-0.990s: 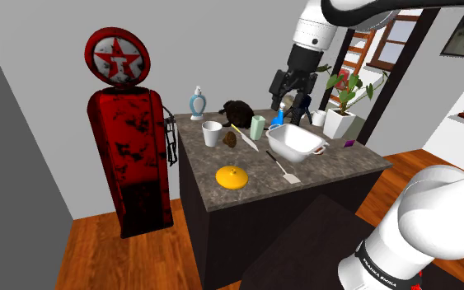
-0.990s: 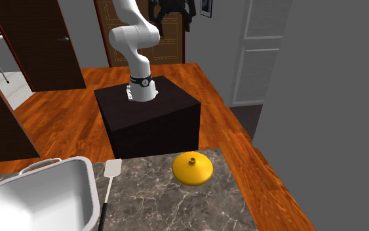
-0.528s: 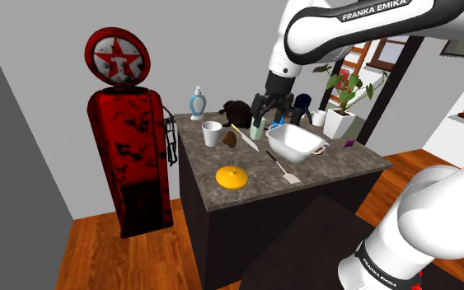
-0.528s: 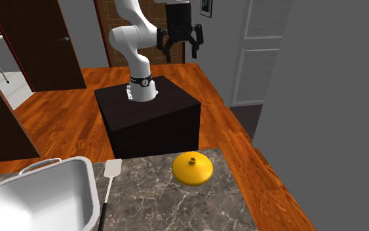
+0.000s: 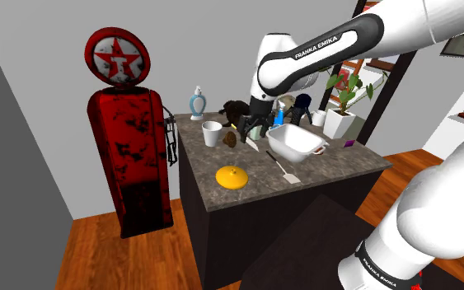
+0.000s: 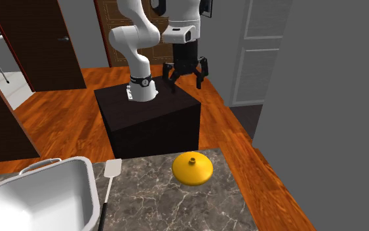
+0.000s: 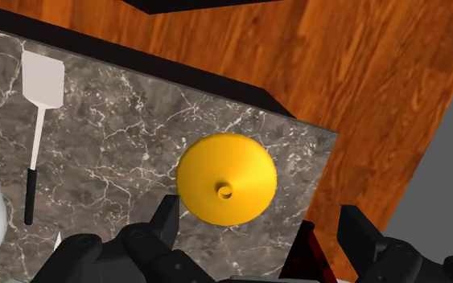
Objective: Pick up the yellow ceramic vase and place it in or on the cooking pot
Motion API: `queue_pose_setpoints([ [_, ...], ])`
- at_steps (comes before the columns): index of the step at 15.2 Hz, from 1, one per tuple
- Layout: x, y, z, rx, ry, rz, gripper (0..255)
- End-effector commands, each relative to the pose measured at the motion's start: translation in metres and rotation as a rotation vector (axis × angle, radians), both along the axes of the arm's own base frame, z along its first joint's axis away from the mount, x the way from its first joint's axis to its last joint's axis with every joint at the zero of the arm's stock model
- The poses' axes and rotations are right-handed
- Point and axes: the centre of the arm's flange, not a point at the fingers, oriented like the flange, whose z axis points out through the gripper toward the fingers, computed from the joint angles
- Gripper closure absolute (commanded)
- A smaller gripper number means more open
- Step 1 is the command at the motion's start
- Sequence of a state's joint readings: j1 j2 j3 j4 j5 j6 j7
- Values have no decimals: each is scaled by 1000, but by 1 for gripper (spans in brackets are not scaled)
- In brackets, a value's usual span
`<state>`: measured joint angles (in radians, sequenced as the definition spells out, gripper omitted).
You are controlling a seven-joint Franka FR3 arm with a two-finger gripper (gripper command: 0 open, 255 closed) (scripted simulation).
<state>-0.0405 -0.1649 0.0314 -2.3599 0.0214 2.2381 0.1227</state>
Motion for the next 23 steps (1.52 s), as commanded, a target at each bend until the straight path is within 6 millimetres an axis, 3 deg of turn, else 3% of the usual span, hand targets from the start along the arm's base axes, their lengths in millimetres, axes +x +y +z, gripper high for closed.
queue_pose_setpoints([
  [1, 18, -4, -24, -6, 5, 1, 0],
  [15, 114, -23, -180, -44, 49, 8, 0],
  [23, 114, -24, -220, -44, 49, 8, 0],
])
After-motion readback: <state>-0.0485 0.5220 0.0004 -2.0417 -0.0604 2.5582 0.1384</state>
